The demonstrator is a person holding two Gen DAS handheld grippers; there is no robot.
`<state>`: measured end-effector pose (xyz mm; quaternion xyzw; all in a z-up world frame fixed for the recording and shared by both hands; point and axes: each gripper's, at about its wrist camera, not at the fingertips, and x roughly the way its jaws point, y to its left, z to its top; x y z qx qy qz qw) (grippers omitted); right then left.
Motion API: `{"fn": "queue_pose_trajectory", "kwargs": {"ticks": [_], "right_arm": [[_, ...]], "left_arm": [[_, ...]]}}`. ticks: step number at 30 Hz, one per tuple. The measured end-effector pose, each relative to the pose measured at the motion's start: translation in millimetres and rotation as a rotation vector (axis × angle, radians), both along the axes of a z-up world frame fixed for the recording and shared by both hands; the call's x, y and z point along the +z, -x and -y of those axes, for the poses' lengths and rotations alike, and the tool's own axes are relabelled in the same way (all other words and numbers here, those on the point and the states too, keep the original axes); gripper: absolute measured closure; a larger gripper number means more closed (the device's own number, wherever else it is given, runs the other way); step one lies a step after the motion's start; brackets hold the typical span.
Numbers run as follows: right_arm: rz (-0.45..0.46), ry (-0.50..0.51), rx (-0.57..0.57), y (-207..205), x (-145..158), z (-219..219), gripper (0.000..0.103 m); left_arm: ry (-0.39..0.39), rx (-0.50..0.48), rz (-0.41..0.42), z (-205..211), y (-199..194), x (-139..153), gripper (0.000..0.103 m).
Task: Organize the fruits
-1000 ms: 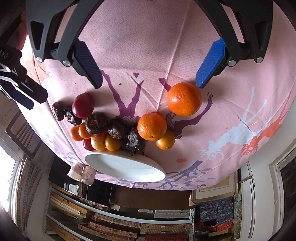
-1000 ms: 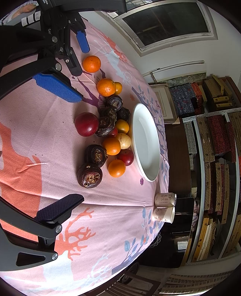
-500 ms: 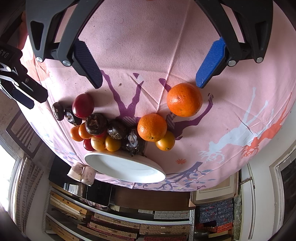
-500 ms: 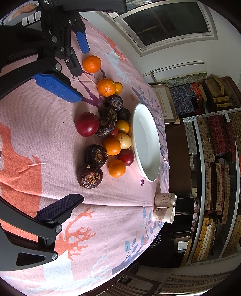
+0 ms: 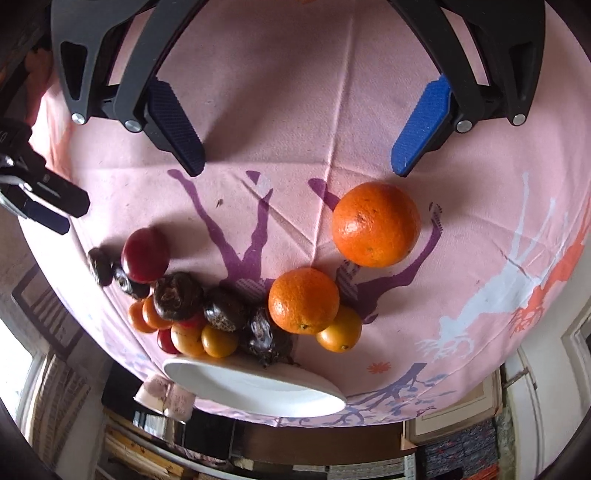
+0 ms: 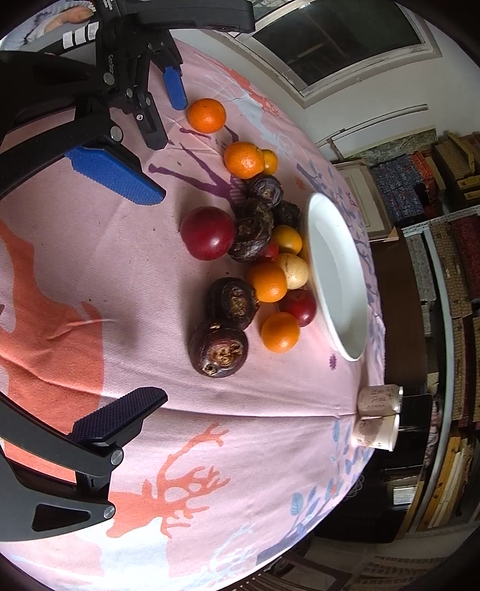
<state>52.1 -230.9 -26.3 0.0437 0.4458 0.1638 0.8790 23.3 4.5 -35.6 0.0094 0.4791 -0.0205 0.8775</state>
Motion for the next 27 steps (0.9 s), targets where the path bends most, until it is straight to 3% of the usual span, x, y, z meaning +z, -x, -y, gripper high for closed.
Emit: {"fn": "queue_pose_trajectory", "kwargs": {"ticks": [1, 3, 6, 9, 11, 14, 18, 24, 25, 27], "right_arm": [[-0.029, -0.009, 0.004, -2.1, -3.8, 2.9, 0.004], [-0.025, -0.025, 0.021, 0.1, -4.3, 7.8, 0.004], [-0.025, 0.083, 0.013, 1.1, -8.9, 10.5, 0.004], [-0.022, 0.163, 0.112, 2.5, -10.8, 7.9, 0.003], [0.000, 0.253, 0.179, 9.7, -12.3, 0.6, 0.003], [-0.006, 0.205, 0.209, 12.3, -11.1, 8.8, 0.003], [-0.001, 0.215, 0.231, 13.7, -9.5, 7.6, 0.003], [0.003, 0.157, 0.215, 10.0, -7.7, 15.9, 0.003], [0.004, 0.136, 0.208, 9.3, -6.8, 18.9, 0.004], [0.003, 0.083, 0.190, 6.8, -4.9, 26.7, 0.004]], "left_arm": [[-0.036, -0.027, -0.009, 3.6, -0.3, -1.5, 0.004], [-0.038, -0.075, -0.017, 2.1, -0.3, -1.4, 0.004], [-0.035, -0.187, -0.015, -6.3, 0.9, 0.0, 0.004], [-0.023, -0.287, -0.025, -15.5, 3.8, 2.1, 0.004], [-0.028, -0.296, -0.030, -19.6, 3.3, 3.2, 0.004], [-0.034, -0.261, -0.017, -27.3, -4.3, 4.8, 0.004], [0.018, -0.184, 0.033, -44.0, -16.5, 13.1, 0.004], [-0.037, -0.193, 0.032, -36.2, -31.8, 13.6, 0.004], [-0.049, -0.203, 0.034, -33.1, -31.6, 13.0, 0.006], [-0.077, -0.227, 0.036, -25.9, -30.9, 12.4, 0.020]]}}
